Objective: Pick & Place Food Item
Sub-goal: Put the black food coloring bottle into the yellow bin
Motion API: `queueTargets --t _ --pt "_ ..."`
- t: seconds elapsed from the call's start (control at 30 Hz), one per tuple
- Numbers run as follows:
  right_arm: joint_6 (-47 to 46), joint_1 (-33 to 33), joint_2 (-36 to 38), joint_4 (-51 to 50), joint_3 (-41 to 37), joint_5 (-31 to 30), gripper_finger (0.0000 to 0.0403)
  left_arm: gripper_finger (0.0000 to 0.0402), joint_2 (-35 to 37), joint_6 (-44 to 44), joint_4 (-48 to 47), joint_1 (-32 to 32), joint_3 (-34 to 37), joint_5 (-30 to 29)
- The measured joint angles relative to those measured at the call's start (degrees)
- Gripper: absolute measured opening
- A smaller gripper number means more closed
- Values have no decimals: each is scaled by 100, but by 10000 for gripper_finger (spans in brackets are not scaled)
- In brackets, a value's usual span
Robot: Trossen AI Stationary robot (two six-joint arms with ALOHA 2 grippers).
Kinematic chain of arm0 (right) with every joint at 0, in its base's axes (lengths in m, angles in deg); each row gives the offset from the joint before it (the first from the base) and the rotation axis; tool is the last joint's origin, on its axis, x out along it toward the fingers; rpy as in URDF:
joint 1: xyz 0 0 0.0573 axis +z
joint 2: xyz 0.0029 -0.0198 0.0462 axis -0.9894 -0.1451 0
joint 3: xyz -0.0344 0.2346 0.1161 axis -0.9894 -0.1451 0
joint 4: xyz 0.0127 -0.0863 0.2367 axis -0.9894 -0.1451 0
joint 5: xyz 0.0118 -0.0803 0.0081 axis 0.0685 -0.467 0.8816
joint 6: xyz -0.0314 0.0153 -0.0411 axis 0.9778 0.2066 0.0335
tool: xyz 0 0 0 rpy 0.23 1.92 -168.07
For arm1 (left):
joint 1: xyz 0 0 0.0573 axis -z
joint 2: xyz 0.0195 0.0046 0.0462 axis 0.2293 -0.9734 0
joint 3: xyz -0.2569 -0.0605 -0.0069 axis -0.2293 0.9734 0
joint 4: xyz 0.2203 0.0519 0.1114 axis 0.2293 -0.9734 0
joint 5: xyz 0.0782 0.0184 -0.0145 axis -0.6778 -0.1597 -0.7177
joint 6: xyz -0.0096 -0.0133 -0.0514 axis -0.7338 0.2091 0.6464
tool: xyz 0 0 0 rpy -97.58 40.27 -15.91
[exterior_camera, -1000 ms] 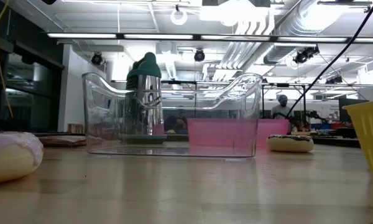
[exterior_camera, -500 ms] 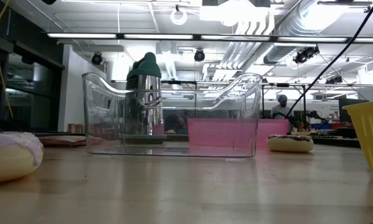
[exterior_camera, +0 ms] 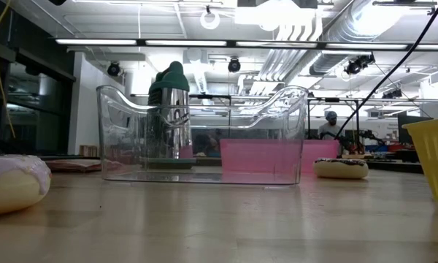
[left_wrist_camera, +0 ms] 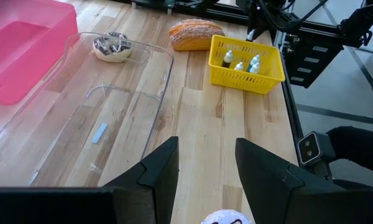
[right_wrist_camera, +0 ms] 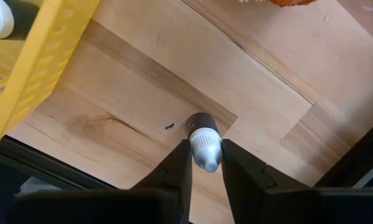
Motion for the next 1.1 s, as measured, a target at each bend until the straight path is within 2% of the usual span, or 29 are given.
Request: queueTargets --t 0.77,1.1 --pt "2 0 45 -8 2 -8 49 152 -1 0 2 0 0 0" --pt "414 -266 808 -520 -2 -22 48 152 0 0 1 0 0 1"
